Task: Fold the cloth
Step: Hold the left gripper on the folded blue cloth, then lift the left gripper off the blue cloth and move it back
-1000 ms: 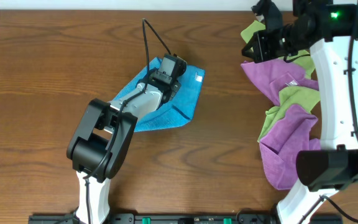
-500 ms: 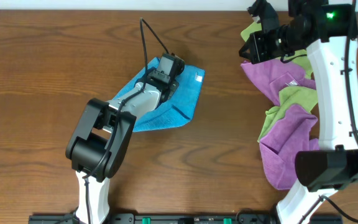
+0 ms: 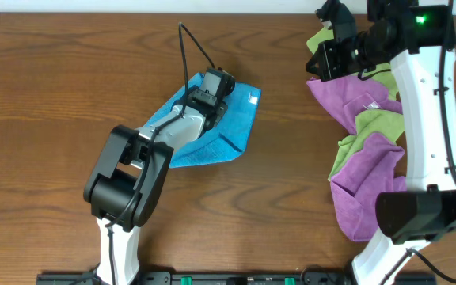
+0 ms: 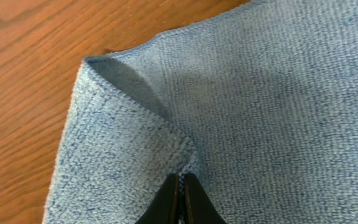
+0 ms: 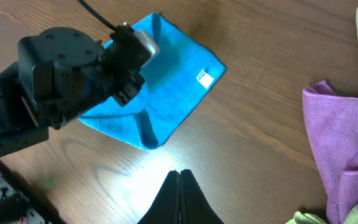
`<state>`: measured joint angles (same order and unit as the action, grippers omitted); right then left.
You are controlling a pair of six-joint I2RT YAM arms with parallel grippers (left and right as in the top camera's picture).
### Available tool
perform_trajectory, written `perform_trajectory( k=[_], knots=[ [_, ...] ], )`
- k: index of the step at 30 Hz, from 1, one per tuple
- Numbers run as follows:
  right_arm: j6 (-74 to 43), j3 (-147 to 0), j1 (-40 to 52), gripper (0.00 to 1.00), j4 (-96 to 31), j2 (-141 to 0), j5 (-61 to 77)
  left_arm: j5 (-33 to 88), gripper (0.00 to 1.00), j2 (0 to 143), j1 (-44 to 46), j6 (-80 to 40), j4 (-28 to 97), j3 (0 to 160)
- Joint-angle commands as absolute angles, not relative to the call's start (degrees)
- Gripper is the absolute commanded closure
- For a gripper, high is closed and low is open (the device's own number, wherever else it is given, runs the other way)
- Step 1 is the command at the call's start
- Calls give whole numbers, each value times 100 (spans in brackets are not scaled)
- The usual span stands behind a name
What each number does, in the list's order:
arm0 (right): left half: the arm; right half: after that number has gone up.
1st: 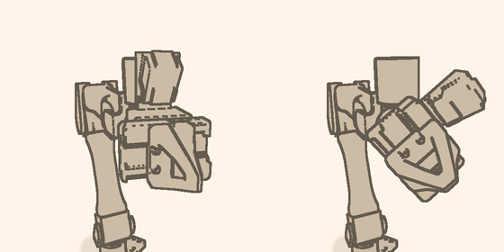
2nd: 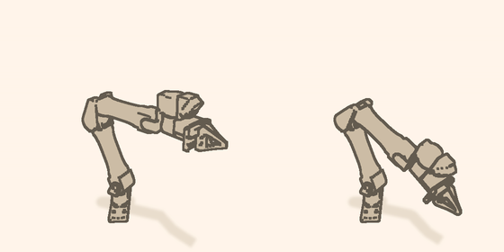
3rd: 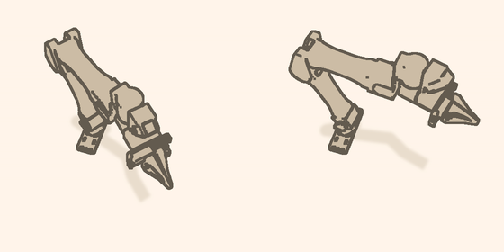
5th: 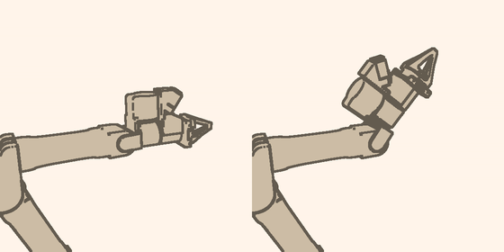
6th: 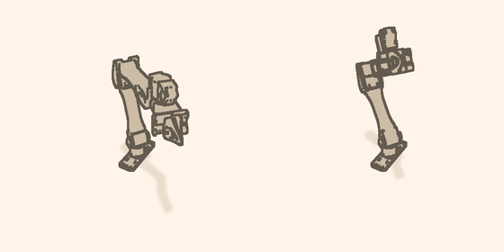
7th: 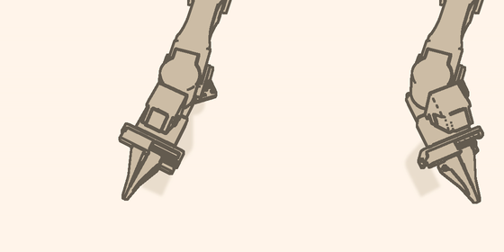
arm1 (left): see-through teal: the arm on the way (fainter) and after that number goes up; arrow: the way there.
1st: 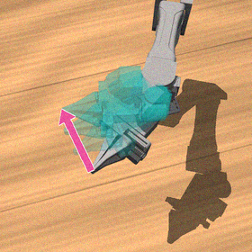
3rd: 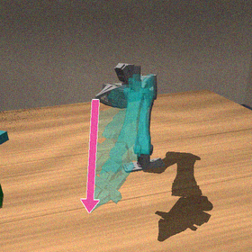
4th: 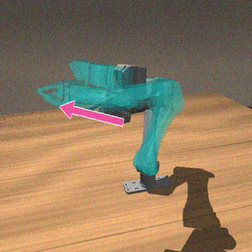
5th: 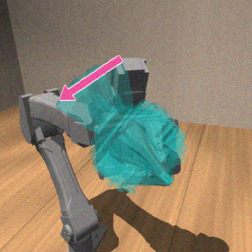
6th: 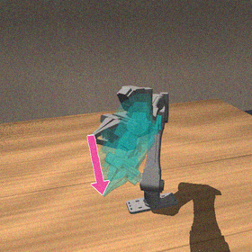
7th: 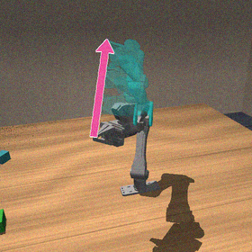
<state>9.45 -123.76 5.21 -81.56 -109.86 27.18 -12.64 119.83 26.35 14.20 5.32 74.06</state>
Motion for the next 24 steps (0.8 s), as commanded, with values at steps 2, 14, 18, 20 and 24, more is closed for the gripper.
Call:
perform_trajectory(
  k=[2, 14, 18, 20, 24],
  knots=[
    [993, -12470, 609, 98, -8162, -10923, 2694, -2196, 95, 12103, 2526, 1365, 528, 7535],
    [991, -12470, 609, 98, -8167, -10923, 2674, -5522, 80, 12097, 1610, 738, 200, 7693],
    [991, -12470, 611, 99, -8169, -10923, 2676, -5992, 54, 12097, 1275, 659, 257, 7693],
    [991, -12470, 617, 98, -8173, -10923, 2676, -6213, 27, 12097, 1157, 574, 298, 7693],
    [991, -12468, 687, 98, -8162, -10923, 2676, -6622, 5, 12097, 1085, 558, 320, 7693]
  ],
)
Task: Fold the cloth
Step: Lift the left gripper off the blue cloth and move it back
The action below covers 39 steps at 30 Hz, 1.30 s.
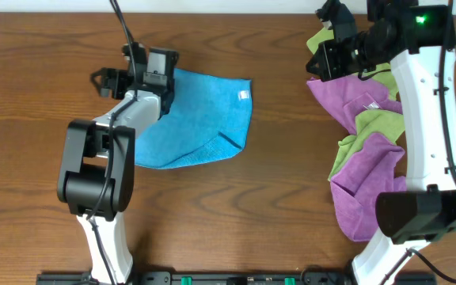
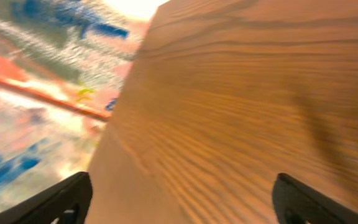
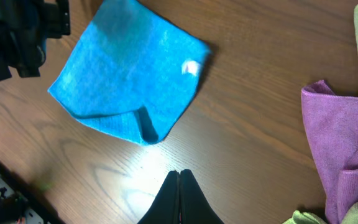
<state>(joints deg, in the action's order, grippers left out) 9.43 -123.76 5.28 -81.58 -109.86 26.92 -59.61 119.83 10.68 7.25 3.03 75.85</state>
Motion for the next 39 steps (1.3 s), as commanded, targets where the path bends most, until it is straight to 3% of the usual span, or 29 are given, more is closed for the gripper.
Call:
perform_trajectory(
  k=[1, 7, 14, 22, 32, 34, 35, 37, 38, 39],
  knots=[
    [993, -12468, 725, 98, -8160, -10923, 2676, -6694, 5, 12095, 1090, 558, 355, 7693],
    [1409, -12283, 939, 98, -7920, -10956, 2672, -5629, 5, 11767, 1380, 172, 1557, 7693],
    [1507, -11725, 873, 98, -7227, -11076, 2735, -2364, 5, 11010, 1260, -1424, 3015, 7693],
    [1863, -10787, 808, 98, -6842, -11093, 3503, -493, 5, 10958, 611, -1253, 3712, 7688],
    [1935, -10219, 906, 98, -6615, -11093, 3653, 174, 5, 10958, 336, -1022, 4141, 7553],
    [1935, -10219, 908, 98, -6591, -11093, 3653, 285, 1, 10958, 336, -1026, 4104, 7435],
    [1935, -10219, 908, 99, -6578, -11093, 3653, 316, 13, 10958, 336, -1026, 4091, 7371],
    [1935, -10219, 908, 98, -6576, -11093, 3651, 318, 46, 10958, 331, -1026, 4104, 7271],
    [1935, -10219, 908, 98, -6576, -11093, 3653, 318, 88, 10958, 327, -1028, 4139, 7236],
    [1935, -10219, 908, 98, -6576, -11093, 3653, 298, 95, 10958, 311, -1028, 4195, 7223]
  ],
)
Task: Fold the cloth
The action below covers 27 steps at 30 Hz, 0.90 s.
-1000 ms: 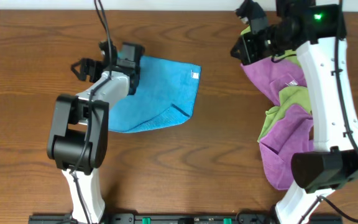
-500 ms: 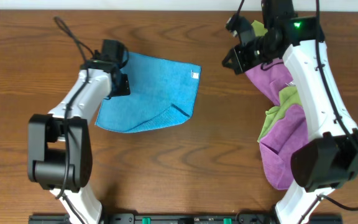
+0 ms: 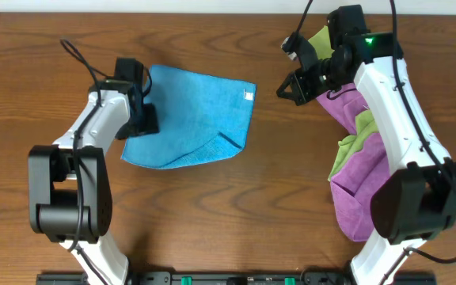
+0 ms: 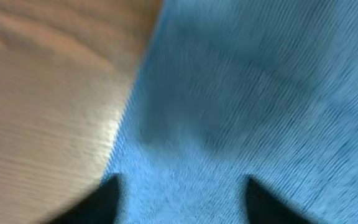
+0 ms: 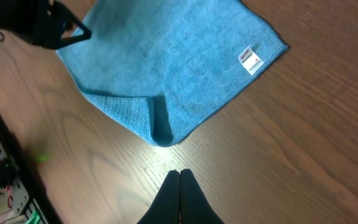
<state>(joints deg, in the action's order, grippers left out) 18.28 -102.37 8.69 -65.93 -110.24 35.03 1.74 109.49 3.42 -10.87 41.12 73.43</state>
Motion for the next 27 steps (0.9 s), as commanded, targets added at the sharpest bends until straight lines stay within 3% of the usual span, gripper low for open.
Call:
perform_trajectory(
  k=[1, 18, 27],
  knots=[
    [1935, -10219, 908, 99, -6578, -11093, 3653, 298, 94, 10958, 301, -1028, 4237, 7210],
    [2279, -9592, 1236, 99, -6335, -11093, 3717, 69, 94, 10956, 292, -1514, 4097, 6449],
    [1861, -8342, 1684, 99, -4440, -11148, 3492, 397, 94, 10956, 307, -1706, 4097, 6399]
  ],
)
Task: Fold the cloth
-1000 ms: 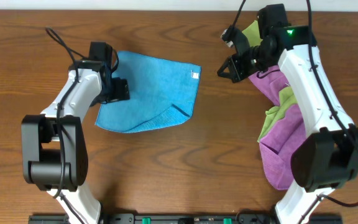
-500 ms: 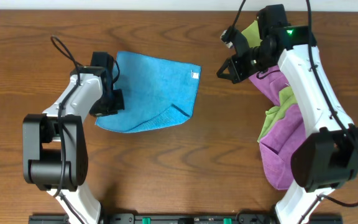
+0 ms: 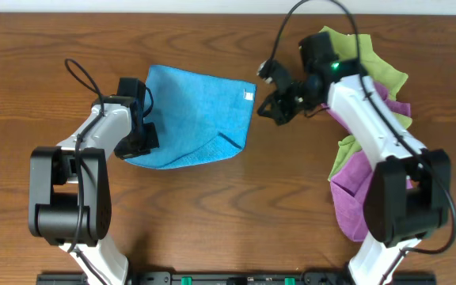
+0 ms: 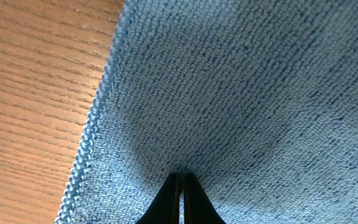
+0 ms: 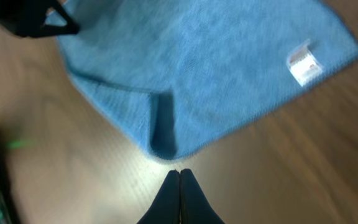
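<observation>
A blue cloth [image 3: 196, 111] lies spread on the table, its white label [image 3: 249, 96] at the right corner and a small turned-over flap [image 3: 229, 141] at the front right. My left gripper [image 3: 137, 141] sits at the cloth's front left edge. In the left wrist view the cloth [image 4: 229, 93] fills the frame and the left gripper [image 4: 181, 177] is shut, its tips pressed into the pile. My right gripper [image 3: 266, 111] hangs shut and empty just right of the label. In the right wrist view the right gripper [image 5: 179, 171] is over bare wood below the flap [image 5: 160, 134].
A heap of purple and green cloths [image 3: 362, 158] lies at the right, under my right arm. The wooden table [image 3: 38, 79] runs on to the left and front. A black rail runs along the front edge.
My left gripper's jaws stood open over the cloth's left edge; now they are shut on it. My right gripper has come closer to the cloth's right side and lower.
First my left gripper was shut on the middle of the cloth, my right arm high at the back right. Then the cloth lay further left and the left gripper was open off its back left corner. Later it was open at the left edge, now shut there.
</observation>
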`<state>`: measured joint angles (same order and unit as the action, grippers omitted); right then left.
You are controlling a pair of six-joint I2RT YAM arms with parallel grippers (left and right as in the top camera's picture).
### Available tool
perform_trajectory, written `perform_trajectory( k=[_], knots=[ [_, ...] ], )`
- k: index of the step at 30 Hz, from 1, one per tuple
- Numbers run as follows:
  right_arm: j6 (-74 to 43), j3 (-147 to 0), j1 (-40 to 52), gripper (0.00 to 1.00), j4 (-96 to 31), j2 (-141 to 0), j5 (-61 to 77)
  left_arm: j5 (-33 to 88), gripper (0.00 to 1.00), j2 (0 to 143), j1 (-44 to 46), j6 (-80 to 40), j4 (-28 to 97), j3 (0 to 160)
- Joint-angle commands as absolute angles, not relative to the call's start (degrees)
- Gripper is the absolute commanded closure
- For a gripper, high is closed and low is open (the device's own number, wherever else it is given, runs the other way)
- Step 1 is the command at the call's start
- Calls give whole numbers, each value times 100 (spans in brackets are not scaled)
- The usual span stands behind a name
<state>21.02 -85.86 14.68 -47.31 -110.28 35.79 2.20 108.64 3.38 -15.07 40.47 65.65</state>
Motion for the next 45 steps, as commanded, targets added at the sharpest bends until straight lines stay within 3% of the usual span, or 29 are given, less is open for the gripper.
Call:
perform_trajectory(
  k=[1, 9, 32, 45],
  knots=[
    [1747, -8259, 1761, 99, -4195, -11194, 3317, 462, 94, 10958, 309, -1730, 4123, 6399],
    [1625, -8224, 2274, 99, -3393, -11902, 2447, 473, 94, 10958, 416, -1846, 4309, 6390],
    [1455, -8221, 2322, 99, -3273, -12617, 1656, 703, 94, 10958, 685, -2025, 4353, 6390],
    [965, -8283, 1588, 99, -3446, -12617, 1280, 596, 94, 10958, 1293, -2451, 4344, 6390]
  ],
)
